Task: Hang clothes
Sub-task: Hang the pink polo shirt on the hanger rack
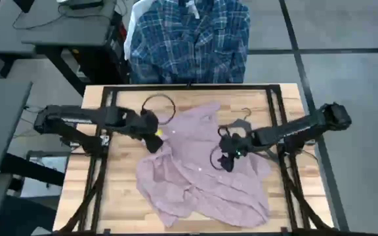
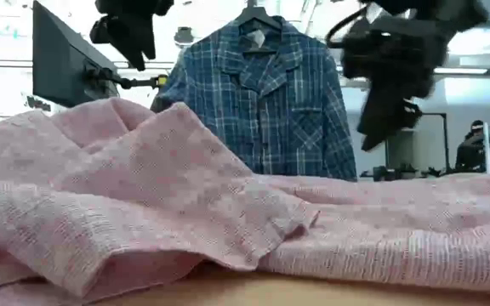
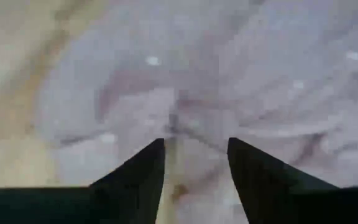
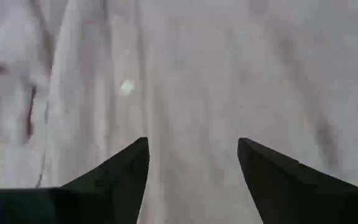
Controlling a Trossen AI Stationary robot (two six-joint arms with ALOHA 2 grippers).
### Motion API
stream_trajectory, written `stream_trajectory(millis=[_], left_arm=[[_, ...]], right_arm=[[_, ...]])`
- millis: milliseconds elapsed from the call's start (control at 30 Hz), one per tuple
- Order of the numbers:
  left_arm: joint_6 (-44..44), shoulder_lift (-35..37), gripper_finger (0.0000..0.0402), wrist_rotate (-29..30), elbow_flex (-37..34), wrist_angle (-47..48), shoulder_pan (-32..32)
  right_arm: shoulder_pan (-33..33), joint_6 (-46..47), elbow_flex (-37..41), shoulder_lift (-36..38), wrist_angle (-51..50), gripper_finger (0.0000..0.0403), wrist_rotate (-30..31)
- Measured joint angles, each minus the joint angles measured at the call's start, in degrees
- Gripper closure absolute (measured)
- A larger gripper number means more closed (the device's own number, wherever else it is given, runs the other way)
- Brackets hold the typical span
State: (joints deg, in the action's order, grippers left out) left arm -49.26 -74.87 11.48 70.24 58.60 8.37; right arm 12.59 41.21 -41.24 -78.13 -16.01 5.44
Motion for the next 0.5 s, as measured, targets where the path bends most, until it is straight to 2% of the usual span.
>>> stream_trajectory(millis=[167, 367, 500], left_arm=[[-2.7, 0.0, 0.0241, -2.1, -5.2, -8.5, 3.0], [1.7, -1.4, 0.0241, -2.2, -8.2, -7.8, 3.5], [2.1, -1.2, 0.0241, -2.5, -12.2, -11.6, 3.6]], right_arm=[[1.2, 1.4, 1.4, 0.0, 2.2, 0.0168, 0.5], [1.2, 0.8, 1.4, 0.0, 2.2, 0.0168, 0.6], [1.2, 0.8, 1.4, 0.0, 2.2, 0.0168, 0.6]])
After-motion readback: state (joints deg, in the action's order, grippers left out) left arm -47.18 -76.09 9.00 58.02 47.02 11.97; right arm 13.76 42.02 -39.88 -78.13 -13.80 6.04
